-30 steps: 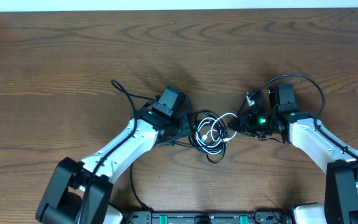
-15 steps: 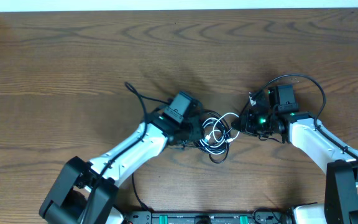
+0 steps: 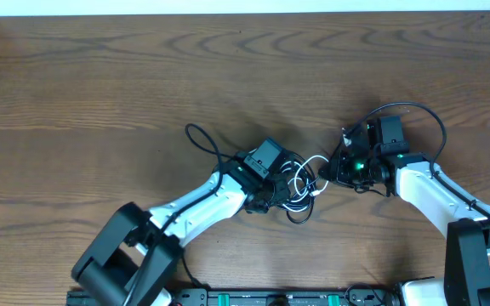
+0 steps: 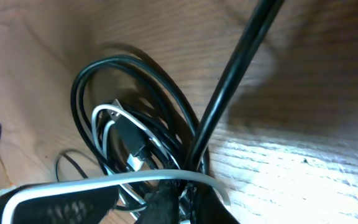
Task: Untangle cables
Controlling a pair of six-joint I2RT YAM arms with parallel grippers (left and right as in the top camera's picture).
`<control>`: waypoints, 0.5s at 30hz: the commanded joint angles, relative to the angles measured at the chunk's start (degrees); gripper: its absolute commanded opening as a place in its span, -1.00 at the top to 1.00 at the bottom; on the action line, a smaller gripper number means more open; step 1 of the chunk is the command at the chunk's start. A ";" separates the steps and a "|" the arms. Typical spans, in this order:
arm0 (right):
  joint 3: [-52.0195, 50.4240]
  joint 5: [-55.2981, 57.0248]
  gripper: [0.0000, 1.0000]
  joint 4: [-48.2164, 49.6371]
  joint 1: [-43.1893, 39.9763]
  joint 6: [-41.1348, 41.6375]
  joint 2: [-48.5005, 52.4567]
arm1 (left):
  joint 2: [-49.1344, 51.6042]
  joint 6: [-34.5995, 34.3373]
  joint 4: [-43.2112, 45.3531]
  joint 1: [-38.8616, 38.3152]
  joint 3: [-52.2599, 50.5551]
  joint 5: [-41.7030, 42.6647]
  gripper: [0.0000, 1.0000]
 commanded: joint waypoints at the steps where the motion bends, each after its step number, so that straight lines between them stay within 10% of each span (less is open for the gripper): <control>1: 0.09 1.97 0.93 -0.46 -0.20 -0.94 -1.09 | 1.90 -2.45 0.50 -0.13 0.28 -1.92 0.28; 15: 0.09 1.97 0.81 -0.48 -0.20 -0.96 -1.09 | 2.27 -2.56 3.17 -0.13 0.31 -2.45 0.85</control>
